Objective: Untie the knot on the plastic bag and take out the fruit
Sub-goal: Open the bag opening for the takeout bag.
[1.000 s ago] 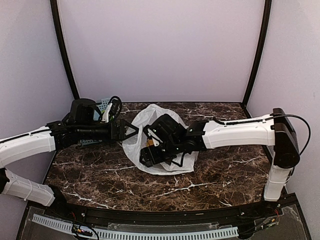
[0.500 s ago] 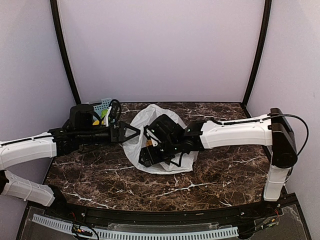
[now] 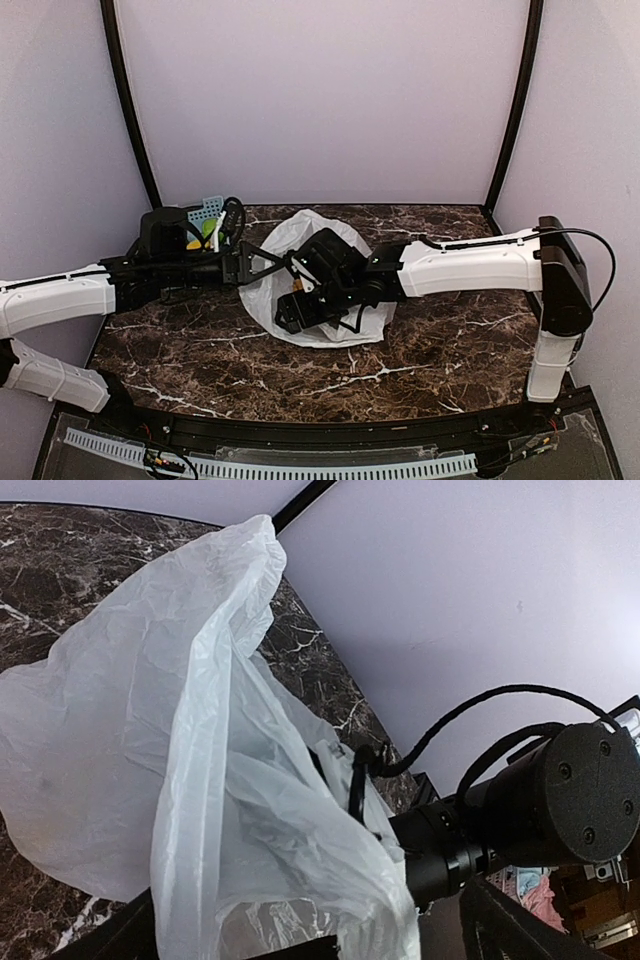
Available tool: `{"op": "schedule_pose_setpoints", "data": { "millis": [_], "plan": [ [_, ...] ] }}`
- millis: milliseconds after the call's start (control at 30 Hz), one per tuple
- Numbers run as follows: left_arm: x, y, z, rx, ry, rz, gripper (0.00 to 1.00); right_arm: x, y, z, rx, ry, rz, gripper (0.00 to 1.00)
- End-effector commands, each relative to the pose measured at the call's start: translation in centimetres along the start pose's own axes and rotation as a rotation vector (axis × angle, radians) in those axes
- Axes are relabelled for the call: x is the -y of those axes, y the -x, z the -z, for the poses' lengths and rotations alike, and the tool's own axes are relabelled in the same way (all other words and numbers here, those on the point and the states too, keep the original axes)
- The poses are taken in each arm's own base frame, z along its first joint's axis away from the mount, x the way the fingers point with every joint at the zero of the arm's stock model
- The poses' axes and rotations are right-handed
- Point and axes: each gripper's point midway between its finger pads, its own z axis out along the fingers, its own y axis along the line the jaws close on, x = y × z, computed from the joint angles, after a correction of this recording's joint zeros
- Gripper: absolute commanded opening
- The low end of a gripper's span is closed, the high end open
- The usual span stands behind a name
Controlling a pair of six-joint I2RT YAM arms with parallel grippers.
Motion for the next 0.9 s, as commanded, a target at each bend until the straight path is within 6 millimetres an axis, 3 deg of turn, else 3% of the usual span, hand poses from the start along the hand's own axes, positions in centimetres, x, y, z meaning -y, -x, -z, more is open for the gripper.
{"op": "schedule_pose_setpoints", "data": {
  "millis": [0,133,200,333,500,633,733,867],
  "plan": [
    [-2.1,-0.9,0.3,-0.028,0.099,0.005,0.96,-0.8,0.5,0.1,0.016,0.015,0.002,0.80],
    [-3.9,-1.8,0.8,-0.058,0.196,-0.020,0.67,-0.2,0.7,0.7,0.030,-0.014,-0.004,0.80],
    [-4.5,-2.2,1.0,-0.069,0.220,-0.024,0.39,0.1,0.8,1.4,0.047,-0.029,-0.011,0.80],
    [-5.2,-3.0,1.1,-0.078,0.236,-0.026,0.04,0.1,1.9,3.5,0.104,-0.031,-0.012,0.85],
    [-6.0,-4.0,1.2,-0.089,0.247,-0.033,0.01,-2.8,4.3,8.2,0.233,0.120,0.058,0.91],
    [-6.3,-4.2,1.4,-0.088,0.257,-0.050,0.01,-4.0,5.5,11.9,0.326,0.191,0.098,0.93],
    [-6.6,-4.2,1.6,-0.079,0.272,-0.063,0.01,-4.1,5.9,13.9,0.366,0.202,0.112,0.94],
    [-6.8,-4.2,1.8,-0.071,0.281,-0.068,0.01,-2.8,5.6,15.2,0.379,0.147,0.095,0.94]
  ]
}}
